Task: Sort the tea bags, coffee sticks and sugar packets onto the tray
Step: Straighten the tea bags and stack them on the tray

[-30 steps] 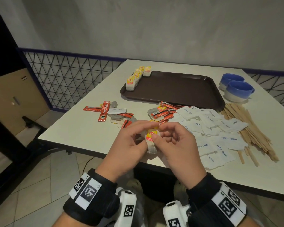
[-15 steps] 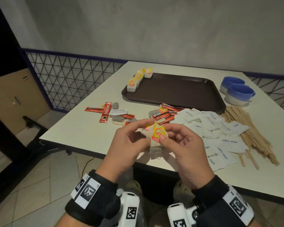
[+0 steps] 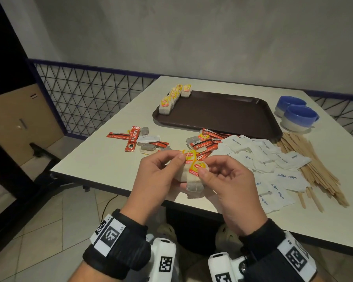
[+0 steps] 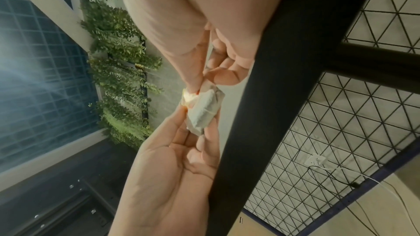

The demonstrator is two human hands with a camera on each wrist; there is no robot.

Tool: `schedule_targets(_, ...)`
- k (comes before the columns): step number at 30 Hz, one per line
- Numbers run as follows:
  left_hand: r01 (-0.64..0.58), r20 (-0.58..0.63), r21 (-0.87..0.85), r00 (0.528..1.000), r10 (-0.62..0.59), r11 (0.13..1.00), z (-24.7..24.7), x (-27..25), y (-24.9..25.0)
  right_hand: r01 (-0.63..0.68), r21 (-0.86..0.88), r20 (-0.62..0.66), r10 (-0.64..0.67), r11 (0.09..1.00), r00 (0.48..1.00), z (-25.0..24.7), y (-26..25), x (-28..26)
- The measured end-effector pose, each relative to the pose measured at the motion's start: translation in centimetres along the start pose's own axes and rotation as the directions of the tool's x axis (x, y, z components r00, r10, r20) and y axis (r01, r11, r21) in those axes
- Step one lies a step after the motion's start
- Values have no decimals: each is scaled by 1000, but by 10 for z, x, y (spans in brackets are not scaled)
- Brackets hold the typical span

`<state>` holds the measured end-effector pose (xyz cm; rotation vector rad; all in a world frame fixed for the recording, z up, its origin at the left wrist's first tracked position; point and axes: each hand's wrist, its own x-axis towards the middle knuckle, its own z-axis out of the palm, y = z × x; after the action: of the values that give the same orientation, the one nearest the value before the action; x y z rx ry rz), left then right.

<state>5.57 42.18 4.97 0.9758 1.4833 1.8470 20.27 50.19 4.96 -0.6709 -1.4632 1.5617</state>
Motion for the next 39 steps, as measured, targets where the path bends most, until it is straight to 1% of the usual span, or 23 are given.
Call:
schedule_targets(2,27,-23,-64,999,-28,998,1,1,2,-32,73,51,29,997,998,-1,-4,-1)
schedule_targets(5,68,-53,-140,996,-76,988,2,1,3,-119,192,128,95,974,987,-4,-8,0)
schedule_targets(9,82,-63,-148,994,-93,986,2,2,3,-187,298,159,145,936,977,-8,-9,4)
schedule_targets(14,80,-42,-122,995,-86,989,2,1,2,-245,410,196,178,878,964,-12,-9,8)
schedule_targets(16,69,-28,-93,997,-72,993,2,1,1,-237,382,201,170,893,965,-12,-10,7)
schedule_targets(18,35,-6,-24,999,-35,999,2,0,0,-213,320,191,157,923,969,-9,-10,5)
schedule_targets(22,-48,71,120,997,39,992,2,-5,-1,-141,168,130,120,976,984,-4,-7,4)
schedule_targets(26,-71,120,134,991,55,988,1,-5,-1,-49,29,79,46,998,996,-2,-4,3)
schedule_targets(29,-65,117,154,992,48,986,1,-4,0,51,-92,47,-47,994,998,-1,-2,0)
schedule_targets(31,-47,111,133,993,32,990,1,-4,-1,82,-129,31,-78,988,996,0,-1,-1)
schedule_targets(34,-15,62,62,998,11,998,1,-2,-2,65,-131,-3,-66,989,998,1,-1,-1)
schedule_targets(36,-5,-5,-16,1000,5,1000,0,-1,-1,8,-27,-9,-8,1000,1000,-1,-1,0)
schedule_targets(39,9,-80,-121,997,-18,993,0,1,0,-76,121,33,73,990,997,-4,-2,1)
